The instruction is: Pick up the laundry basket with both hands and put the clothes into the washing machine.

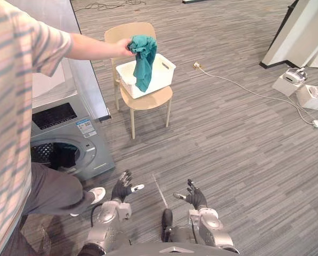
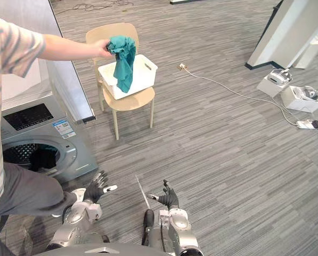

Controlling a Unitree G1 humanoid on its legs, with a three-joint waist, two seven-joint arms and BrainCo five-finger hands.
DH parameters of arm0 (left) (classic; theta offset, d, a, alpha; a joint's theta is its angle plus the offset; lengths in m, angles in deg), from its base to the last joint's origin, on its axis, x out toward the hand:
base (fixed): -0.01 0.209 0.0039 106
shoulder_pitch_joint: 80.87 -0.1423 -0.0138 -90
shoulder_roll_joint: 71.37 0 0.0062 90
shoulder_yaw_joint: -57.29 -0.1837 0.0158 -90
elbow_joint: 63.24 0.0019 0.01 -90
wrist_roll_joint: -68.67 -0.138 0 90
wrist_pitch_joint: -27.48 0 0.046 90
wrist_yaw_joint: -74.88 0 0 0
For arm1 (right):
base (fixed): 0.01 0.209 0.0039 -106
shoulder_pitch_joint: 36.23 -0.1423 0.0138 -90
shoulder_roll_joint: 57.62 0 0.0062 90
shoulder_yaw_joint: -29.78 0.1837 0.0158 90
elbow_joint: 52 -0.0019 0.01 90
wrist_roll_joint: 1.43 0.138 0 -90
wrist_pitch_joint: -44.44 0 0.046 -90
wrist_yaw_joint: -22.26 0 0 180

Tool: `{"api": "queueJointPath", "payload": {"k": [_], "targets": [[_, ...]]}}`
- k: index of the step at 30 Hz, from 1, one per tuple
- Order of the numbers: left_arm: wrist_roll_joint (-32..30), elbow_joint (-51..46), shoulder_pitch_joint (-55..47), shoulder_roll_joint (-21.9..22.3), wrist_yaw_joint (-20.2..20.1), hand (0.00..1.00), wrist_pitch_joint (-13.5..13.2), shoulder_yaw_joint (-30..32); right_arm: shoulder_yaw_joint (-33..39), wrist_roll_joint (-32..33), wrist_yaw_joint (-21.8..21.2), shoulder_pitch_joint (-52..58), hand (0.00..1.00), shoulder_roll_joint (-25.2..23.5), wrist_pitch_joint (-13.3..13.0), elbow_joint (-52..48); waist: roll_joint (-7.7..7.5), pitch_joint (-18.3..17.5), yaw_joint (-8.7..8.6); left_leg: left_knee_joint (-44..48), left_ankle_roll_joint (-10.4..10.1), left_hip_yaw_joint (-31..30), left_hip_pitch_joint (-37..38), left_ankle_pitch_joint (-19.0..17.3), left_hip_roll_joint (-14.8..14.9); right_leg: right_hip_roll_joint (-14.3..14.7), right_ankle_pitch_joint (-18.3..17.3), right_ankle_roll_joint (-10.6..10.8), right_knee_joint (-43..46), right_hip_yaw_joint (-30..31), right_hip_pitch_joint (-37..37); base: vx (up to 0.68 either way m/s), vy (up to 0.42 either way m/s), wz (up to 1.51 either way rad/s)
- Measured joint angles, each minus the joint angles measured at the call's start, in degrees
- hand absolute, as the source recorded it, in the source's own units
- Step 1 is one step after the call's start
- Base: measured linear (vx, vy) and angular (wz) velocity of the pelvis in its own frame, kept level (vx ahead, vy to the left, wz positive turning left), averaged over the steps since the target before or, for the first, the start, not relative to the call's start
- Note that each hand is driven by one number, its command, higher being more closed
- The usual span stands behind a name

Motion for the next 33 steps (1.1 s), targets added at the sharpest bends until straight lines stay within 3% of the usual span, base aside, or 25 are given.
{"api": "queueJointPath", "payload": {"k": [4,6,7,9,12,13,15,16,17,18,19,20,21,23,25,27,30,31,33], "targets": [[-2.68,-0.34,-0.26,0.33,0.03,0.0,0.23,-2.45,-0.26,0.43,-0.05,0.17,0.0,-0.63,0.01,-0.55,-1.78,-0.87,-0.63,-0.95,-0.58,-0.22,1.2,1.03,-0.62,-1.29,0.27,-1.62,2.44,-1.38,-1.31,0.13,0.046,-0.15],[-3.07,-2.76,0.31,0.25,0.13,0.0,0.37,-3.65,0.73,0.53,-0.04,0.51,0.0,-0.35,0.0,-3.85,-1.03,-0.24,-1.25,-2.22,-0.32,-0.39,1.59,1.79,-0.3,-2.04,1.07,-1.67,9.85,-0.6,-5.16,0.17,0.072,0.0],[-3.06,-2.65,1.33,0.34,0.16,0.0,0.36,-3.73,1.58,0.87,-0.01,0.7,0.0,-0.49,-0.06,-4.72,0.02,0.41,-1.64,-2.05,-0.24,-1.11,1.64,1.74,0.1,-2.37,-1.86,-1.83,13.73,0.87,-8.4,0.09,0.028,0.39],[-3.01,-2.65,2.97,0.38,0.37,0.0,0.24,-3.82,1.43,1.0,-0.04,0.98,0.0,-0.56,-0.05,-5.46,0.02,0.45,-1.88,-1.29,-0.51,-3.25,1.87,0.83,0.26,-4.02,-2.99,-0.52,9.86,4.93,-9.35,0.14,-0.052,0.61],[-2.54,-2.62,2.88,-0.47,1.37,0.0,-0.01,-3.63,1.07,4.44,-0.11,0.94,0.0,-1.01,-0.06,-6.08,-1.75,-0.25,-1.52,0.81,-3.79,-7.16,4.58,-2.08,0.13,-8.13,1.25,0.63,2.61,6.63,-5.9,0.3,-0.236,0.66],[-2.22,-2.0,2.61,-0.67,1.54,0.0,-0.04,-3.48,0.93,5.72,-0.15,0.64,0.0,-1.18,-0.08,-6.13,-2.09,-0.47,-1.32,0.65,-5.02,-8.1,5.56,-2.93,0.64,-8.35,4.8,3.49,3.75,6.43,-5.21,0.21,-0.274,0.34],[-1.87,-1.23,0.96,0.47,1.68,0.0,-0.14,-3.7,0.72,9.0,-0.05,-1.79,0.0,-0.19,-0.94,-6.36,3.12,-1.86,-0.54,0.45,-6.9,-8.49,6.39,-4.42,6.9,-3.49,-0.94,1.85,9.33,3.75,-6.32,0.3,-0.344,0.11],[-1.72,-1.14,0.59,0.59,1.69,0.0,-0.14,-3.46,0.49,9.47,0.0,-2.41,0.0,-0.13,-1.05,-6.31,3.96,-1.95,-0.27,1.07,-6.86,-8.7,6.59,-4.4,8.09,-2.37,-3.0,1.33,10.72,2.99,-6.67,0.31,-0.281,0.04],[-1.03,-0.75,-0.3,0.6,1.71,0.0,-0.13,-3.0,-0.59,10.0,0.02,-3.58,0.0,0.02,-1.08,-5.88,4.45,-1.92,0.04,7.39,-5.23,-10.45,4.3,-3.5,10.06,-0.98,-5.53,-0.1,12.59,1.68,-6.52,0.32,-0.303,0.06],[0.21,0.14,-1.55,0.55,1.73,0.0,-0.13,-1.76,-1.63,10.01,0.0,-4.44,0.0,-0.02,-1.08,-5.19,4.23,-1.75,0.68,17.17,0.16,-12.55,0.38,-0.46,11.8,0.2,-6.57,-1.27,12.52,0.88,-4.31,0.33,-0.317,0.07],[0.99,0.62,-2.24,0.61,1.66,0.0,0.03,-1.28,-2.05,10.01,0.06,-4.6,0.0,-0.05,-1.12,-5.12,4.21,-1.59,0.88,22.34,3.67,-13.21,-1.45,2.22,12.75,0.81,-6.91,-1.92,11.85,0.49,-2.52,0.33,-0.35,0.04],[1.86,0.64,-3.73,0.66,1.63,0.0,0.06,-0.55,-2.72,10.03,0.08,-4.82,0.0,-0.02,-1.3,-5.17,4.5,-1.01,1.44,30.37,6.17,-14.02,-4.47,9.95,15.12,2.34,-7.61,-3.32,10.06,0.19,1.68,0.42,-0.377,-0.07],[2.69,0.45,-4.8,0.6,1.52,0.0,0.06,-0.35,-3.21,10.36,0.24,-5.36,0.0,0.18,-1.32,-5.2,4.43,-0.27,2.7,38.66,5.93,-13.69,-6.67,9.4,16.63,3.44,-8.25,-4.47,8.44,0.44,5.28,0.41,-0.347,-0.14],[2.8,-0.43,-6.32,1.71,1.34,0.0,0.06,0.05,-2.51,11.01,1.53,-6.64,0.0,0.86,-1.32,-5.65,5.29,-0.22,3.23,49.1,6.72,-11.56,-11.41,6.5,17.43,4.65,-8.35,-5.05,4.81,0.66,9.69,0.33,-0.207,-0.13],[2.87,-2.25,-7.64,2.77,1.35,0.0,0.06,1.27,-1.7,10.95,2.7,-7.06,0.0,0.76,-1.37,-7.81,5.35,-0.1,3.38,51.66,6.06,-8.61,-15.11,4.36,16.41,5.16,-8.13,-5.43,1.49,0.62,12.91,0.34,-0.139,0.06],[2.88,-3.22,-7.78,2.86,1.36,0.0,0.11,1.36,-0.77,10.91,3.9,-7.16,0.0,0.65,-1.29,-10.28,5.15,0.35,3.63,47.96,4.29,-6.85,-17.26,1.95,13.62,5.2,-7.89,-5.61,-1.22,0.28,15.8,0.26,-0.033,0.13],[2.89,-4.42,-7.79,2.91,1.36,0.0,0.15,1.33,1.84,10.88,5.02,-7.5,0.0,0.64,-1.44,-13.7,4.38,0.9,3.74,31.49,2.4,-2.91,-18.73,0.28,7.75,3.36,-7.9,-5.2,-4.99,-1.51,19.29,0.26,0.075,0.24],[2.89,-4.42,-7.57,2.99,1.35,0.0,0.21,1.33,3.27,10.63,5.65,-8.53,0.0,0.77,-1.53,-13.92,3.86,1.14,3.67,22.85,1.97,-0.68,-18.76,0.91,5.15,1.9,-8.17,-4.07,-6.53,-1.91,20.21,0.27,0.176,0.3],[2.89,-4.42,-7.64,3.59,1.42,0.0,0.43,1.36,5.92,8.62,7.9,-9.49,0.0,0.94,-1.8,-15.95,4.33,0.86,3.56,9.96,2.05,0.72,-19.24,4.85,1.85,0.09,-9.47,-2.07,-8.61,-2.72,20.85,0.28,0.201,0.27]]}}
